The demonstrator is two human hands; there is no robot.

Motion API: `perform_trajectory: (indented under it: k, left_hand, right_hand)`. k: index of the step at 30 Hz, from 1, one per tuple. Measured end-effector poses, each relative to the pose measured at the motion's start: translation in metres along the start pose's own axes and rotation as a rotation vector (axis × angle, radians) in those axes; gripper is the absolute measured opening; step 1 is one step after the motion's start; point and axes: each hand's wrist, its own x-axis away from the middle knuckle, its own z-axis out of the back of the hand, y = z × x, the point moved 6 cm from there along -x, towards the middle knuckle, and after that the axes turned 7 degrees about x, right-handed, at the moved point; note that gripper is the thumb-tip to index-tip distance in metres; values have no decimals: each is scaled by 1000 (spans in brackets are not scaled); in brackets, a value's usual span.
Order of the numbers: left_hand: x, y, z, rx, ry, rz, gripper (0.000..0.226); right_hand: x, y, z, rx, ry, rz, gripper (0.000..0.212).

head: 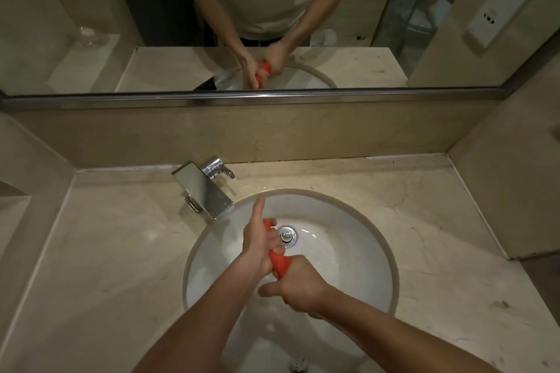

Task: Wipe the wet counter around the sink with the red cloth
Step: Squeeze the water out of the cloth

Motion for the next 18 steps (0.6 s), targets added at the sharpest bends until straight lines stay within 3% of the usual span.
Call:
perform_trajectory:
  k: [3, 5, 8, 10, 13, 15, 18]
  left_hand:
    - [-11, -4, 18, -89, 240, -102, 49]
    - [-13, -3, 28, -319, 333, -193, 47]
    - [-11, 1, 21, -669, 244, -322, 43]
    - [7, 12, 10, -658, 127, -384, 35]
    - [32, 40, -1, -664, -15, -573, 59]
    - [41, 50, -3, -605, -59, -619, 77]
    - [43, 46, -3, -552, -88, -595, 84]
  right_hand:
    - [-22, 5, -5, 481, 78, 88, 47]
    - [-25, 12, -10, 464, 71, 42, 47]
    - [-18, 20, -17, 124, -20, -102, 39]
    - [-7, 19, -19, -223, -112, -191, 32]
    - [10, 2, -10, -591, -175, -151, 28]
    - [19, -9, -2, -694, -169, -97, 29]
    - [25, -15, 6, -769, -90, -83, 37]
